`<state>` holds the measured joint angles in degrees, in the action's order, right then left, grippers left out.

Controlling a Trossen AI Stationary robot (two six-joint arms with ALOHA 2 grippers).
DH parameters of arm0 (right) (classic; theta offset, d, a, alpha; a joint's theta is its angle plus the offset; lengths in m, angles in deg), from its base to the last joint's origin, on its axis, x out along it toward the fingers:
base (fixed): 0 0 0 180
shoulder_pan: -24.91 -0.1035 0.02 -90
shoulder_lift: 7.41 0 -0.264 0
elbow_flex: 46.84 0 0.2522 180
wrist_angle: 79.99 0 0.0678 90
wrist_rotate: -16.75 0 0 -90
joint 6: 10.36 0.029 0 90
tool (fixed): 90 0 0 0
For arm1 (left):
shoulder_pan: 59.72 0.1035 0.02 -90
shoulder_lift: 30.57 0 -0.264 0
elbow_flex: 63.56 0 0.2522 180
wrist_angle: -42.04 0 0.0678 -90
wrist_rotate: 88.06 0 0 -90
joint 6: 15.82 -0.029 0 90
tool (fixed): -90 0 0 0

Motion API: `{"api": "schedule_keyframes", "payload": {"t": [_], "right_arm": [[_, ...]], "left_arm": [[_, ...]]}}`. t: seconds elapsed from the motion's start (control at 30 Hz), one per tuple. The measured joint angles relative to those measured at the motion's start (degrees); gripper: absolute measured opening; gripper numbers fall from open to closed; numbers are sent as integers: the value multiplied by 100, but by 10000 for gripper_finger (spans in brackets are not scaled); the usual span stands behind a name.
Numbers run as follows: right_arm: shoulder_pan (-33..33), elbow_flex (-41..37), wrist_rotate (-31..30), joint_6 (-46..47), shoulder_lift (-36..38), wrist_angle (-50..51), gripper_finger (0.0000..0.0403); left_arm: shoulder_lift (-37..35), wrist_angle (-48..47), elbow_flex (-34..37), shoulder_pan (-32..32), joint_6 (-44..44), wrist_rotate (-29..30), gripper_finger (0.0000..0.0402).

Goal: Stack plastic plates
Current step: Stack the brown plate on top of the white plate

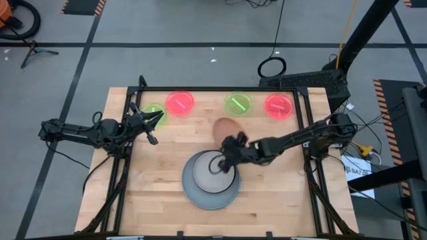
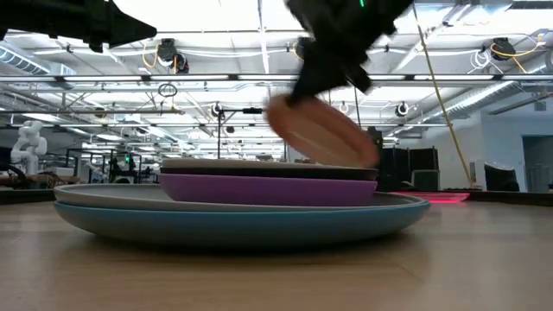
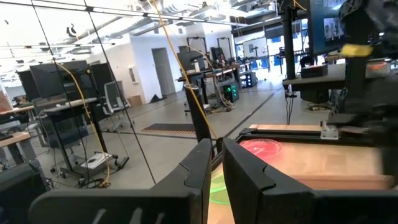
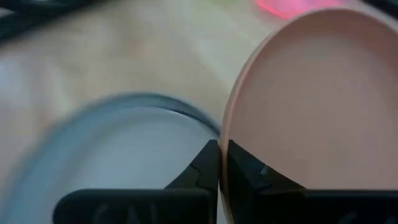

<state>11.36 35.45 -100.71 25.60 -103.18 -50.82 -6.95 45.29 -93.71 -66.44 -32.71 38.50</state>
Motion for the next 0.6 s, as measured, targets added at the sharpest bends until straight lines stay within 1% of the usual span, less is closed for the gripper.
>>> {"api": "schedule_keyframes", "payload": {"t": [0.1,0.17,0.27,0.37,0.47,0.6], "right_arm": [[-149,230,440,-486,-141,-488,9],[-204,372,828,-505,-240,-575,9],[-281,523,1227,-391,-398,-556,9],[-367,620,1408,-382,-549,-572,9],[-421,643,1426,-336,-638,-578,9],[-452,643,1427,-216,-640,-532,23]], "left_arm": [[0,-2,0,0,-2,0,49],[0,-2,0,0,-2,0,49],[0,0,0,0,-2,0,49],[0,0,0,0,-2,0,49],[0,0,0,0,-4,0,49],[0,2,0,0,-6,0,49]]}}
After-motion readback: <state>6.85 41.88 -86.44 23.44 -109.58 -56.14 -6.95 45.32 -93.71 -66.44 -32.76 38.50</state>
